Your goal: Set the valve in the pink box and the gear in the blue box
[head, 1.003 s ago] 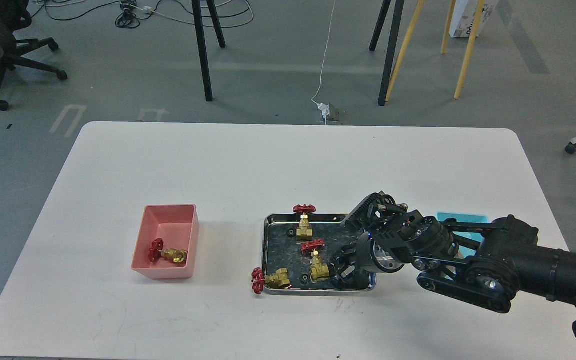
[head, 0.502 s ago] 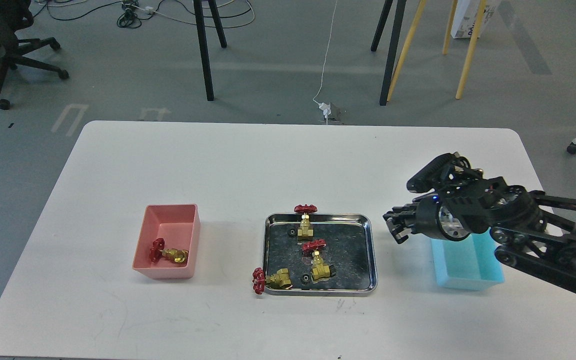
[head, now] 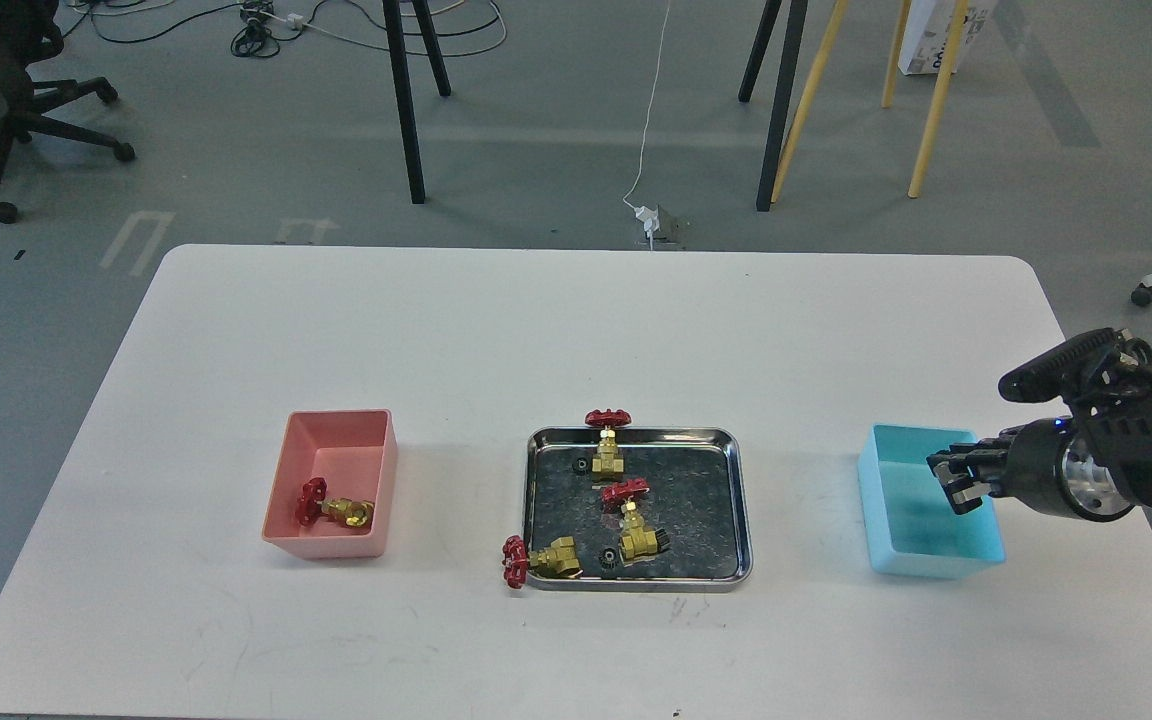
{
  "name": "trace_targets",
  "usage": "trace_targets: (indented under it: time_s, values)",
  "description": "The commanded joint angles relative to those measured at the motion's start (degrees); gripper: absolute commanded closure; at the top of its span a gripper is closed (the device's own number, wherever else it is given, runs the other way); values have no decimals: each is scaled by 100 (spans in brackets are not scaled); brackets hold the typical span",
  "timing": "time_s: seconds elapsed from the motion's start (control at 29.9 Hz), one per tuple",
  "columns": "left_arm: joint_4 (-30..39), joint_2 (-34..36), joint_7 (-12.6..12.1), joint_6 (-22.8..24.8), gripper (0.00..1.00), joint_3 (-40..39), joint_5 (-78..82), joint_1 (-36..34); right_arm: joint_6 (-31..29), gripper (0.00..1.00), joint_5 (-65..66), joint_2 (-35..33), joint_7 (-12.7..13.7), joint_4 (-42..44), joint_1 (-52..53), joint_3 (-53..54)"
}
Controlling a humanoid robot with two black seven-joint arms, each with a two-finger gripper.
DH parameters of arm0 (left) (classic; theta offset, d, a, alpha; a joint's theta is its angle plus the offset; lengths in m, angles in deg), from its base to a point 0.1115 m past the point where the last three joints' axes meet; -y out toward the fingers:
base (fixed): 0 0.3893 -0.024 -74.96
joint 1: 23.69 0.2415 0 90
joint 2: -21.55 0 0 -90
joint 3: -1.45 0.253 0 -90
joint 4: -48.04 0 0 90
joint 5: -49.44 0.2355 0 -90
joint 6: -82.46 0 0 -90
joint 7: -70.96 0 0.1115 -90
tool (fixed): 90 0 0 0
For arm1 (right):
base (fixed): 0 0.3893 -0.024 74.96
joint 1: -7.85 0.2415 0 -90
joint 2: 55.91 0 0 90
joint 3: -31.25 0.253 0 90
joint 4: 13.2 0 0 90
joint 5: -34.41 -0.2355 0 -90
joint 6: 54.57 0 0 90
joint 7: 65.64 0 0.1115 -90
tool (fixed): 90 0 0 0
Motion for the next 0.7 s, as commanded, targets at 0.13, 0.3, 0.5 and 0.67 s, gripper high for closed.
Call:
trace_targets:
  time_s: [0.13, 0.3, 0.5, 0.67]
  values:
    - [-8, -9, 0, 51, 0, 157, 7, -13, 0, 11, -182, 150, 14, 138, -182, 273]
    - [-17, -79, -9, 51, 0, 420, 15, -223, 0, 6, -1954, 124, 172, 208, 37, 1756]
    - [-578, -825, -123, -28, 0, 1684, 42, -1216, 127, 6, -3811, 1412, 419, 2181, 1037, 2998]
    - [-1098, -1449, -123, -37, 0, 2222, 42, -1507, 1496, 7, -4347, 2714, 340, 4659, 2058, 3051]
